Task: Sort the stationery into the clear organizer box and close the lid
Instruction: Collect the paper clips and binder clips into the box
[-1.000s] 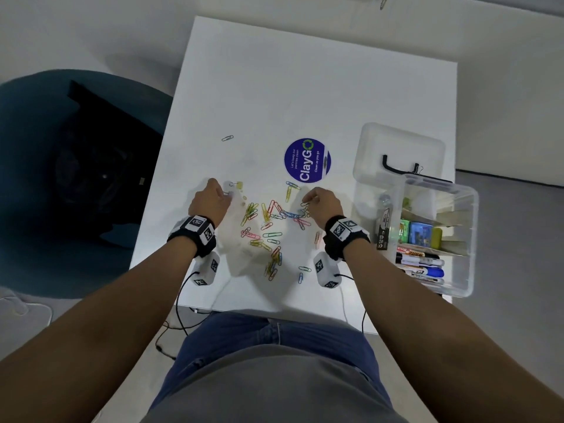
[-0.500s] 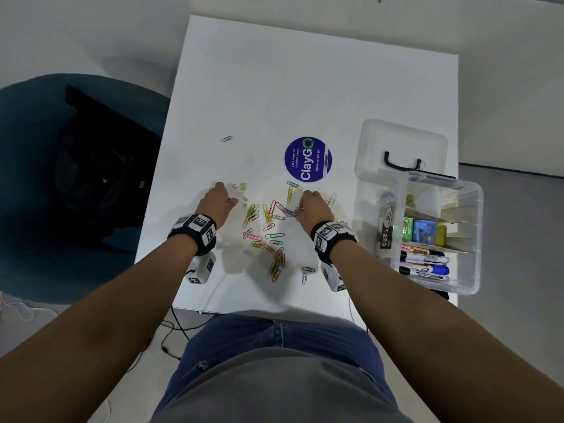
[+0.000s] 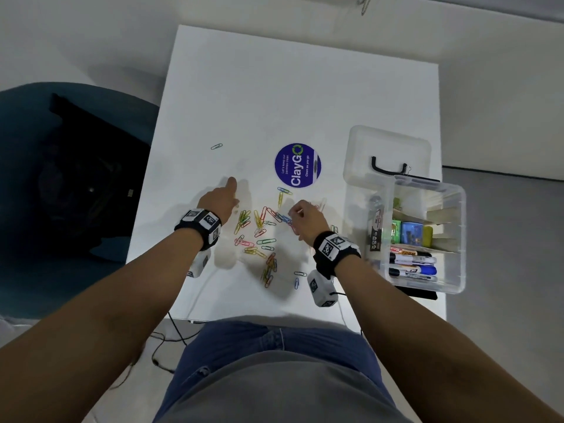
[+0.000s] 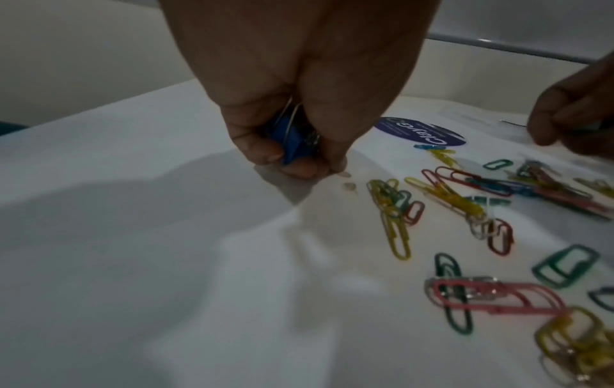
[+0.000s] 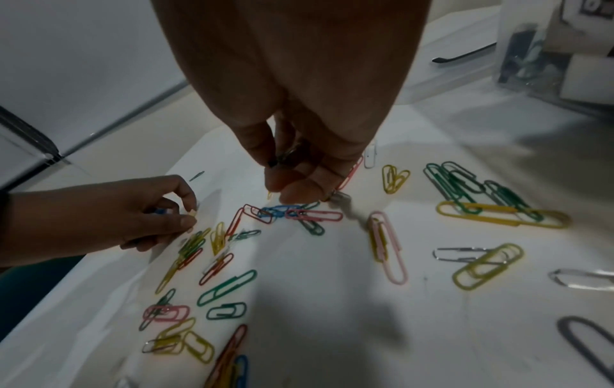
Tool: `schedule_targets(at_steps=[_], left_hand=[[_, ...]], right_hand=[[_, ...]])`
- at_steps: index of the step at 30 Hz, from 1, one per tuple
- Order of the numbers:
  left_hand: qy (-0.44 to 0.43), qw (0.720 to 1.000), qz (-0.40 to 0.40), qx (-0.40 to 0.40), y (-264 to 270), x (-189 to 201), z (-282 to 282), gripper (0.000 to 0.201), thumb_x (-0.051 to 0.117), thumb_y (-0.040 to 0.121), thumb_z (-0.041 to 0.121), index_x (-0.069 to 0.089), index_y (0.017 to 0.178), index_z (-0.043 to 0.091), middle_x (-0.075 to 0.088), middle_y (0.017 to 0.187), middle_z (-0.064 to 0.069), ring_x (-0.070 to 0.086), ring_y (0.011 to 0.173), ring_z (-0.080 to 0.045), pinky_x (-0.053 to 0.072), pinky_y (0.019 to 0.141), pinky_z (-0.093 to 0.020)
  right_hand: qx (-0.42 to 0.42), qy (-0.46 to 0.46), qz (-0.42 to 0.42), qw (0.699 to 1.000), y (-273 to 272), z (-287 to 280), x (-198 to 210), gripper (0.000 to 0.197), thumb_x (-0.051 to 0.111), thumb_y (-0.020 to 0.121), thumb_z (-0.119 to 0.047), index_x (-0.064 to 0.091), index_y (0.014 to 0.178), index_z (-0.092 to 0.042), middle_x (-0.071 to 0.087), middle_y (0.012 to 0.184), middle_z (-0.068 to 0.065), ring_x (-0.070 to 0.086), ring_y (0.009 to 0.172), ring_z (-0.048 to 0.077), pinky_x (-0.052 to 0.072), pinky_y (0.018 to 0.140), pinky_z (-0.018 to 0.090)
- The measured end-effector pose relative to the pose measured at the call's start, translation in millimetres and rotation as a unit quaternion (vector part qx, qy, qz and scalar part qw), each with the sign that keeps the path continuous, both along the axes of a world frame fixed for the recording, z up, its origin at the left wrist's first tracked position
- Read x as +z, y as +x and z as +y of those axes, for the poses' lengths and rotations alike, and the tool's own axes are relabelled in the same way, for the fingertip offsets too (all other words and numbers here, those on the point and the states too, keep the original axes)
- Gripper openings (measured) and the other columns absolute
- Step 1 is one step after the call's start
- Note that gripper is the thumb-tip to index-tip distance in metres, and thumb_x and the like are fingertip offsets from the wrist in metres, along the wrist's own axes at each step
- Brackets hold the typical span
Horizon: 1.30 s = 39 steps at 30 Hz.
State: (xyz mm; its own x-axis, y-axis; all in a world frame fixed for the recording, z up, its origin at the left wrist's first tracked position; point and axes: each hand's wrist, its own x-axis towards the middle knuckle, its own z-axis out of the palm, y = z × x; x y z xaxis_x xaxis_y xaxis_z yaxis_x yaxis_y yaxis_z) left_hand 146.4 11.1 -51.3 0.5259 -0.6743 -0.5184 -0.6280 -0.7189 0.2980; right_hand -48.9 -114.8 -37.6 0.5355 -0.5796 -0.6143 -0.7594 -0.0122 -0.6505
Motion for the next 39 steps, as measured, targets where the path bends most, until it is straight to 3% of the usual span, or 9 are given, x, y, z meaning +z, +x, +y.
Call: schedule_targets(at_steps=[4, 9, 15, 18, 21, 25, 28, 34, 39], left_hand=[[-0.005, 1.000, 0.000, 0.021, -9, 9, -7, 0.025, 0.046, 0.098, 0.026, 0.038, 0.113, 0.007, 0.065, 0.096, -0.017, 0.059, 0.076, -0.033, 0.045, 0.066, -0.038], [-0.155, 0.982, 0.104, 0.026, -62, 53, -50, 0.025, 0.058, 0.093, 0.033, 0.052, 0.103, 0.011, 0.059, 0.087, -0.006, 0.060, 0.078, -0.026, 0.047, 0.071, -0.032], [-0.257, 0.946, 0.189, -0.058, -162, 102, -140, 0.024, 0.066, 0.088, 0.032, 0.059, 0.099, 0.012, 0.057, 0.079, 0.002, 0.049, 0.062, -0.004, 0.034, 0.055, -0.021], [-0.279, 0.939, 0.193, -0.061, -198, 117, -183, 0.023, 0.068, 0.087, 0.027, 0.060, 0.098, 0.008, 0.061, 0.088, -0.003, 0.053, 0.073, -0.013, 0.038, 0.060, -0.021], [-0.252, 0.950, 0.175, -0.065, -221, 122, -215, 0.022, 0.068, 0.087, 0.020, 0.062, 0.101, 0.005, 0.064, 0.104, -0.013, 0.058, 0.095, -0.025, 0.046, 0.080, -0.033], [-0.189, 0.964, 0.173, -0.077, -238, 117, -232, 0.041, 0.063, 0.086, 0.013, 0.051, 0.125, 0.007, 0.051, 0.124, -0.019, 0.054, 0.110, -0.032, 0.044, 0.088, -0.032], [-0.189, 0.959, 0.196, -0.079, -241, 113, -229, 0.057, 0.058, 0.087, 0.008, 0.037, 0.139, 0.010, 0.045, 0.133, -0.019, 0.053, 0.115, -0.032, 0.043, 0.091, -0.032], [-0.307, 0.924, 0.229, -0.007, -206, 101, -192, 0.036, 0.055, 0.089, 0.006, 0.053, 0.125, 0.012, 0.058, 0.124, -0.010, 0.059, 0.111, -0.020, 0.048, 0.095, -0.030], [-0.254, 0.956, 0.115, 0.086, -117, 47, -130, 0.044, 0.060, 0.090, 0.020, 0.049, 0.132, 0.012, 0.043, 0.138, -0.014, 0.048, 0.125, -0.027, 0.041, 0.106, -0.034]], right_hand=[[-0.002, 0.045, -0.013, 0.999, -11, -3, 7, 0.017, 0.044, 0.095, -0.019, 0.058, 0.098, -0.009, 0.060, 0.075, 0.002, 0.056, 0.061, 0.018, 0.048, 0.052, 0.026], [-0.052, 0.046, -0.079, 0.994, -39, -30, 38, 0.021, 0.043, 0.091, -0.003, 0.062, 0.096, -0.010, 0.066, 0.081, 0.006, 0.062, 0.064, 0.019, 0.054, 0.059, 0.032], [-0.186, -0.054, -0.123, 0.973, -97, -89, 83, 0.022, 0.045, 0.092, 0.002, 0.061, 0.105, -0.008, 0.066, 0.084, 0.010, 0.066, 0.067, 0.022, 0.060, 0.069, 0.033], [-0.237, -0.143, -0.077, 0.958, -131, -121, 97, 0.026, 0.046, 0.089, 0.001, 0.063, 0.104, -0.012, 0.069, 0.089, 0.007, 0.070, 0.070, 0.019, 0.058, 0.061, 0.024], [-0.248, -0.143, -0.058, 0.956, -153, -149, 100, 0.025, 0.047, 0.088, 0.005, 0.061, 0.100, -0.012, 0.069, 0.098, 0.012, 0.072, 0.079, 0.026, 0.060, 0.074, 0.037], [-0.198, -0.111, -0.003, 0.974, -155, -168, 96, 0.027, 0.051, 0.090, 0.006, 0.059, 0.112, -0.008, 0.067, 0.102, 0.015, 0.066, 0.068, 0.015, 0.058, 0.067, 0.022], [-0.168, -0.105, 0.018, 0.980, -152, -166, 93, 0.036, 0.040, 0.089, -0.001, 0.056, 0.120, -0.013, 0.066, 0.110, 0.018, 0.068, 0.092, 0.030, 0.055, 0.090, 0.046], [-0.114, -0.239, -0.011, 0.964, -132, -132, 110, 0.040, 0.039, 0.089, 0.007, 0.053, 0.125, -0.005, 0.060, 0.115, 0.011, 0.058, 0.103, 0.025, 0.043, 0.083, 0.025], [0.032, -0.236, -0.066, 0.969, -91, -69, 103, 0.042, 0.045, 0.092, -0.001, 0.048, 0.133, -0.009, 0.047, 0.135, 0.014, 0.051, 0.121, 0.027, 0.040, 0.098, 0.030]])
